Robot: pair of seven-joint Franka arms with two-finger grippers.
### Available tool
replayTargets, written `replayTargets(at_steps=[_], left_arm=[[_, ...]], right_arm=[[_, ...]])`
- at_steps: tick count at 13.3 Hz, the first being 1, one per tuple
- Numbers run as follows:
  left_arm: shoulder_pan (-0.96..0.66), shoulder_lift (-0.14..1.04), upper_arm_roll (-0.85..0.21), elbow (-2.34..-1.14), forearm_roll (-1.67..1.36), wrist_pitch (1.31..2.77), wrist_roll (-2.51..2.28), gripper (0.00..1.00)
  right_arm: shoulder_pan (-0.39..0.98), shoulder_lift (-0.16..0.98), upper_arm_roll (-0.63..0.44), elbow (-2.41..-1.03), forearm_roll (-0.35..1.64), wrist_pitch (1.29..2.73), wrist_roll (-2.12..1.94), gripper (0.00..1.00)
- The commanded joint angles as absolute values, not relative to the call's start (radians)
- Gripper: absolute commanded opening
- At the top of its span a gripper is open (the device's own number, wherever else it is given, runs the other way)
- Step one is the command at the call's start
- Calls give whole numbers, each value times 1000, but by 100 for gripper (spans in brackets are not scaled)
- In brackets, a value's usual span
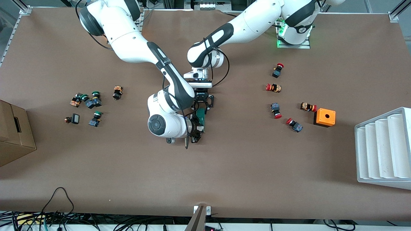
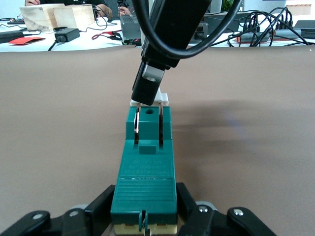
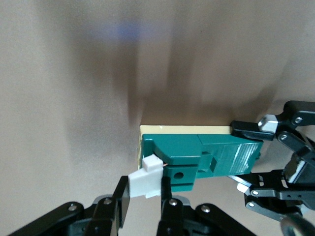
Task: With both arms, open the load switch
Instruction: 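Close the right gripper around the white switch handle, then push the white handle down into the contacts with the right gripper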
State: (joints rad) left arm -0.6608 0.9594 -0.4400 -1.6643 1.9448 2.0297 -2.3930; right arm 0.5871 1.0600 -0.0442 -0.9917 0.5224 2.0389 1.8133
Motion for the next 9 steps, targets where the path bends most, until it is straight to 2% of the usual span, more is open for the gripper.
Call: replayTargets(at_steps=[1,4,9], left_arm=[[-666,1003,-430,-1597,1980,2095,-2396,25],[-666,1003,-430,-1597,1980,2095,-2396,25],[-666,1003,-430,-1597,1980,2095,-2396,25]], right_arm=[[595,1014,-43,-1041,496,2008,1815,3],[594,974,-40,-1098,495,2008,1796,0],[600,969,-38,-1104,488,2008,1795,0]])
